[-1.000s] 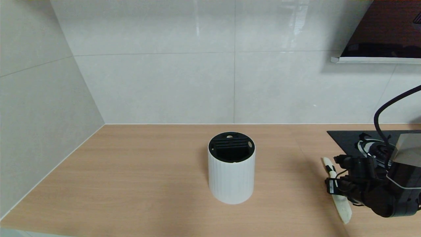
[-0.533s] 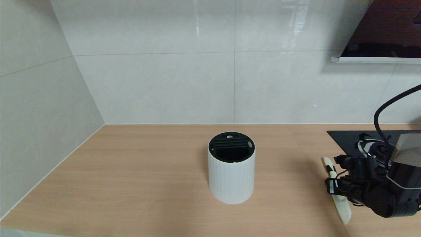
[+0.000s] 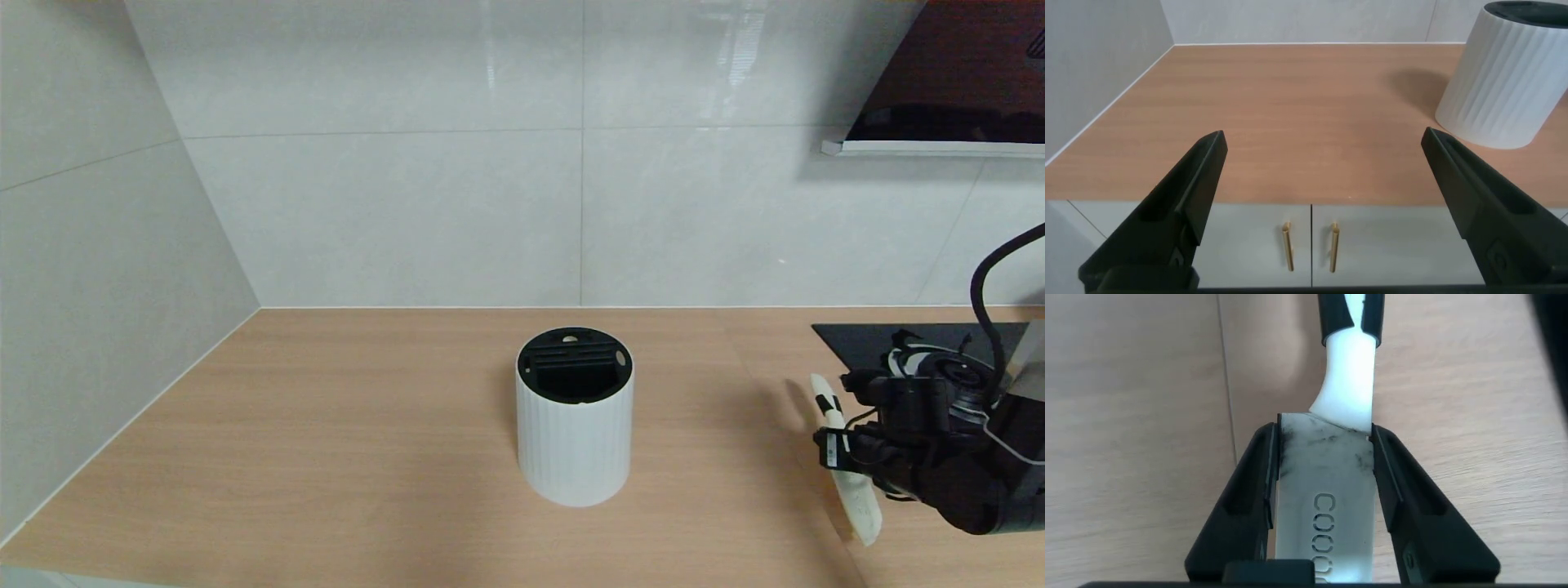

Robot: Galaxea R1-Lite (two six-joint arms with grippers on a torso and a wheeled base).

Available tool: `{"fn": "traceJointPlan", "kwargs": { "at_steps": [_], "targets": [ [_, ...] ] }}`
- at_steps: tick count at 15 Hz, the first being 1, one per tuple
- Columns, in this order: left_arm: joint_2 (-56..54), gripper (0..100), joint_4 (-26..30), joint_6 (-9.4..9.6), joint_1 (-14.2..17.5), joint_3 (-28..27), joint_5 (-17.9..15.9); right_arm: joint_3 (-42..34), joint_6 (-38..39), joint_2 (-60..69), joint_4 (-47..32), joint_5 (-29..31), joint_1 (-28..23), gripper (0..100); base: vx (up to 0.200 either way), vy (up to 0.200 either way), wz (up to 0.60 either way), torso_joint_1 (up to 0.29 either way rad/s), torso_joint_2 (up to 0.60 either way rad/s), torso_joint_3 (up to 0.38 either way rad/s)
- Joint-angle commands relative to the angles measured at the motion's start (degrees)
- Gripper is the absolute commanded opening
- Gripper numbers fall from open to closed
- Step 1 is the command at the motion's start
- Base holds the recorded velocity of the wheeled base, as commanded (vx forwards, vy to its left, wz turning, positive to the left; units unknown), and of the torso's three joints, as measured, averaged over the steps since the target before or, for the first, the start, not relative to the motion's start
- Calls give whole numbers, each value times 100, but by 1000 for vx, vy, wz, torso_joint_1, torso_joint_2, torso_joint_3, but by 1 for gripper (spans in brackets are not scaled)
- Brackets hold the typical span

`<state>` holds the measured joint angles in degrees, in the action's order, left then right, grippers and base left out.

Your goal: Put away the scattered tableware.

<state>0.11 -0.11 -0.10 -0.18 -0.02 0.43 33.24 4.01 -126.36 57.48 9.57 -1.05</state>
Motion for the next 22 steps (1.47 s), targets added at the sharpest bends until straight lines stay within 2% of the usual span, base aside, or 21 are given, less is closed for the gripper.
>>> {"fn": "traceJointPlan", "kwargs": {
  "at_steps": [1,3,4,5,6,7,8,9,10,13,14,15,16,17,18,19,20,22],
  "targets": [
    [-2,100,-7,19,1,2,1,-37,12,261,18,1,-1,0,0,0,0,0,0,0],
    [-2,100,-33,106,1,2,1,-108,144,595,18,-8,114,0,0,0,0,0,0,0],
    [-2,100,-367,62,1,-77,19,-169,170,832,18,-17,184,0,0,0,0,0,0,0],
    [7,100,-736,-210,1,-384,-43,-239,170,1034,18,-8,272,0,0,0,0,0,0,0],
    [112,100,-578,-333,-17,-692,-254,-275,170,1236,18,-8,351,0,0,0,0,0,0,0],
    [411,100,-156,-271,-43,-1052,-675,-336,170,1482,18,-8,421,0,0,0,0,0,0,0],
    [947,100,336,-271,-52,-1527,-1300,-406,170,1816,18,-8,500,0,0,0,0,0,0,0],
    [1562,100,477,-271,-52,-1870,-1836,-468,170,2080,9,-8,623,0,0,0,0,0,0,0],
    [2019,100,468,-271,-52,-2098,-2161,-494,170,2247,18,-8,711,0,0,0,0,0,0,0],
    [4076,100,266,-263,-61,-3425,-3655,-477,170,2765,18,-140,949,0,0,0,0,0,0,0],
    [4586,100,169,-271,-61,-3724,-3936,-389,161,2845,9,-210,1019,0,0,0,0,0,0,0],
    [4911,100,72,-289,-70,-3900,-4077,-345,161,2897,9,-219,1054,0,0,0,0,0,0,0],
    [5737,100,-253,-342,-324,-4172,-4235,-283,153,3020,9,-245,1160,0,0,0,0,0,0,0],
    [6256,100,-613,-368,-606,-4251,-4244,-248,153,3055,9,-280,1291,0,0,0,0,0,0,0],
    [6730,100,-1017,-395,-729,-4331,-4226,-231,144,3099,9,-280,1414,0,0,0,0,0,0,0],
    [7416,100,-1703,-386,-843,-4542,-4174,-143,135,3152,0,-289,1617,0,0,0,0,0,0,0],
    [7961,100,-2248,-403,-949,-4911,-3945,-46,135,3143,-17,-289,1845,0,0,0,0,0,0,0],
    [8383,100,-2292,-667,-1309,-5403,-3866,218,109,3064,-53,-342,2074,0,0,0,0,0,0,0]
  ]
}}
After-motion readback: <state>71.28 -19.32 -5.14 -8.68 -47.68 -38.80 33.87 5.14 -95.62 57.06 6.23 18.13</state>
